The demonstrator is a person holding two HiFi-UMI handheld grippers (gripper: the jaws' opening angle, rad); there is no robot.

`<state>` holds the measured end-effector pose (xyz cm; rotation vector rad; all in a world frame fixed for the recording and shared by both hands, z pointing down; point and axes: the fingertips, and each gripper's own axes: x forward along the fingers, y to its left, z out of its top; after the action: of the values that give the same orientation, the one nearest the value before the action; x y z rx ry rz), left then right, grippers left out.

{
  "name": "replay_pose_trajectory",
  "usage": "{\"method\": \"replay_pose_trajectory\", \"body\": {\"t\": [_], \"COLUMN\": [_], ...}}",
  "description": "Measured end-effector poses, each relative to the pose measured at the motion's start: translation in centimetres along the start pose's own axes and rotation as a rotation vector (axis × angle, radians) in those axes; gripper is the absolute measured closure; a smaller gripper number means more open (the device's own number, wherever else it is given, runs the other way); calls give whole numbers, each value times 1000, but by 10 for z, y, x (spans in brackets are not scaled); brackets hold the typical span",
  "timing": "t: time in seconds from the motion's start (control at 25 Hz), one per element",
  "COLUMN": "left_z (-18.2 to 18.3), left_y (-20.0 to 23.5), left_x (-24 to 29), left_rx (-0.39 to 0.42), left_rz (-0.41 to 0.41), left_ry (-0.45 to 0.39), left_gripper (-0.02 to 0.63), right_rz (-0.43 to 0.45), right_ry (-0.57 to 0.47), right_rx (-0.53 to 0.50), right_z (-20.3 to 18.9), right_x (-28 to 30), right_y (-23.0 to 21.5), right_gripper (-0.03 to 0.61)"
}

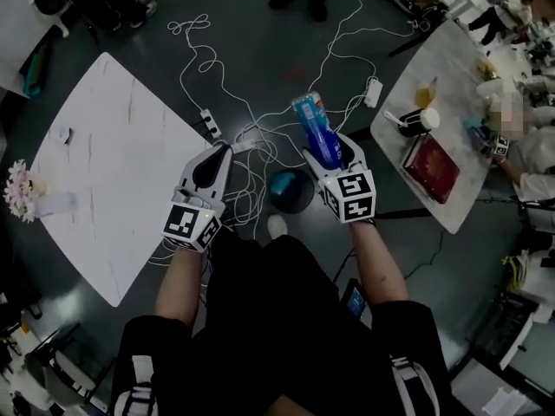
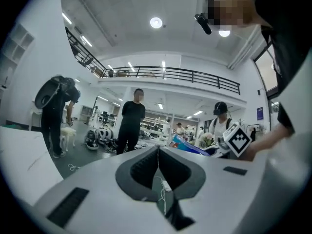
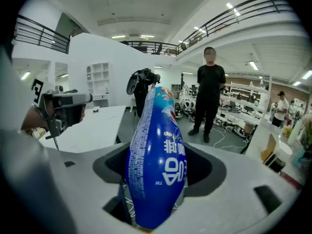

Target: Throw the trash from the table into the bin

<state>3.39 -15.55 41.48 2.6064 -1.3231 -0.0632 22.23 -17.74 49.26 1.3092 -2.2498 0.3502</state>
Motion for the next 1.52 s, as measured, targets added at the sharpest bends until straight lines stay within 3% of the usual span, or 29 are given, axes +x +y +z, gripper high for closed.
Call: {"method": "replay_pose_trajectory", "body": {"t": [0.24, 0.64, 1.0, 1.36, 1.52], "left_z": [-54, -154, -226, -316, -337], "left_y": [-36, -61, -71, -78, -68], "left_x": [33, 50, 58, 46, 44], "left_rx": [-29, -21, -50, -85, -91], "left_rz": [-48, -84, -114, -156, -137], "left_ry": [112, 250, 349, 435, 476], "left_gripper": [598, 598, 598, 598, 598], "right_rz": [-29, -10, 13, 18, 35], "right_ry": [102, 287, 413, 549, 598], "right_rx": [78, 176, 284, 326, 324], "right_z": [-82, -218, -316, -414, -444], "right_x": [-15, -1, 18, 59, 73], "right_y": [-30, -30, -7, 19, 29], "right_gripper": [268, 268, 268, 268, 268]}}
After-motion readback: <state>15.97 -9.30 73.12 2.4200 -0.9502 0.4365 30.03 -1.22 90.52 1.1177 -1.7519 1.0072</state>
